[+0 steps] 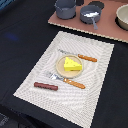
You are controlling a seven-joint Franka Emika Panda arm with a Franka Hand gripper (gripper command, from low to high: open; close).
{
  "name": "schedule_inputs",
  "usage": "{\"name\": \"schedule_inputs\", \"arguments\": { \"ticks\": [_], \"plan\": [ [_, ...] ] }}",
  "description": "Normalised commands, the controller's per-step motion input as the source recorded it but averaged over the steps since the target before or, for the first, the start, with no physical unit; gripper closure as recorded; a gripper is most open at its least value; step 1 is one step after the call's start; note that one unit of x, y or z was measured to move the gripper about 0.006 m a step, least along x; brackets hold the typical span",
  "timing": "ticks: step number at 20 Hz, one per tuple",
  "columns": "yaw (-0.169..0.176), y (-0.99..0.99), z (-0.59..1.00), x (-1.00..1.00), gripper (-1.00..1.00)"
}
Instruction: Interact with the objects in diverse but meaningful ways.
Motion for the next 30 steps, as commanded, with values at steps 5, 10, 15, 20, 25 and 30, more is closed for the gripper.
{"name": "schedule_inputs", "arguments": {
  "ticks": [5,10,15,20,25,30],
  "plan": [
    [0.122,0.33,-0.39,-0.56,1.0],
    [0.108,0.26,-0.31,-0.74,1.0],
    [0.084,0.2,-0.19,-0.53,1.0],
    [0.044,0.0,-0.22,-0.09,1.0],
    [0.023,-0.02,-0.29,-0.02,1.0],
    [0.024,-0.02,-0.44,-0.21,1.0]
  ]
}}
